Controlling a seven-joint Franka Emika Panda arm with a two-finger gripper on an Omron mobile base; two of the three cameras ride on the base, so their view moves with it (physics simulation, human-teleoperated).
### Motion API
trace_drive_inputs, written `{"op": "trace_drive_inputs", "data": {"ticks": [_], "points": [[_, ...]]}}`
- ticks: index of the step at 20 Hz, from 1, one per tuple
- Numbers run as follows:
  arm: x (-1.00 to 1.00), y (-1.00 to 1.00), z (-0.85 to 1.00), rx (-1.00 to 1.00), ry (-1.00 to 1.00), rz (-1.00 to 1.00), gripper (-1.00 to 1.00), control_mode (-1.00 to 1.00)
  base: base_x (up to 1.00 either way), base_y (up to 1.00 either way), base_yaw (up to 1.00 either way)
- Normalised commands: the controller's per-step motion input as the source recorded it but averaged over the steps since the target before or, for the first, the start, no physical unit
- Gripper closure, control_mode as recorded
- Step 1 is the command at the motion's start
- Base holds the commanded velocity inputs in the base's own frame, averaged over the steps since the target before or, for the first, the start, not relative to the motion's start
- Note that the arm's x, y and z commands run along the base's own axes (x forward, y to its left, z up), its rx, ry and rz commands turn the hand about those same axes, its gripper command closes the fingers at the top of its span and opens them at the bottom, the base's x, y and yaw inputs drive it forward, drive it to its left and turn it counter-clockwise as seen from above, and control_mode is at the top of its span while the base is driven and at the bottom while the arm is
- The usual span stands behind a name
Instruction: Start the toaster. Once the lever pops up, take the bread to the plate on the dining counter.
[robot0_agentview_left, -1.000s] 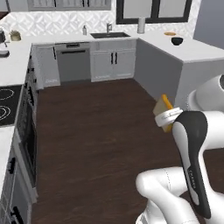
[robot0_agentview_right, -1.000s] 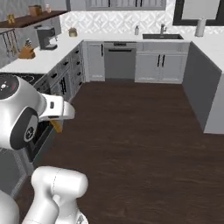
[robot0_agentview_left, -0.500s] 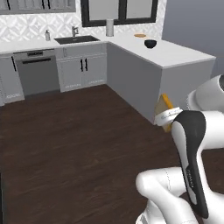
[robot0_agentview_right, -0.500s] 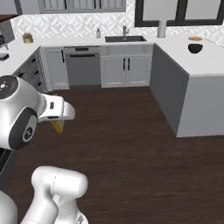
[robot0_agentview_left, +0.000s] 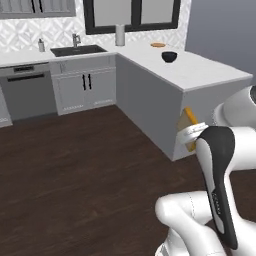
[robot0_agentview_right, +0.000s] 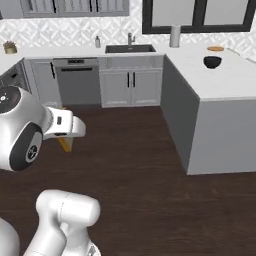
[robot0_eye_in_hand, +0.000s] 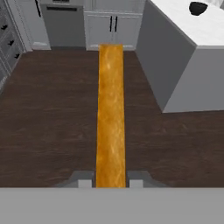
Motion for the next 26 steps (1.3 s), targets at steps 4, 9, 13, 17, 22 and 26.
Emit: {"op": "trace_drive_inputs", "data": {"ticks": [4, 9, 13, 17, 22, 26], "points": [[0.0, 0.0, 0.0, 0.0, 0.0, 0.0, 1.0, 1.0, 1.0, -1.0, 0.04], [0.0, 0.0, 0.0, 0.0, 0.0, 0.0, 1.0, 1.0, 1.0, -1.0, 0.07], [0.0, 0.0, 0.0, 0.0, 0.0, 0.0, 1.0, 1.0, 0.9, -1.0, 0.05], [0.0, 0.0, 0.0, 0.0, 0.0, 0.0, 1.0, 1.0, 0.8, -1.0, 0.04], [0.0, 0.0, 0.0, 0.0, 0.0, 0.0, 1.0, 1.0, 0.53, -1.0, 0.02], [0.0, 0.0, 0.0, 0.0, 0.0, 0.0, 1.0, 1.0, 0.51, -1.0, 0.02]]}}
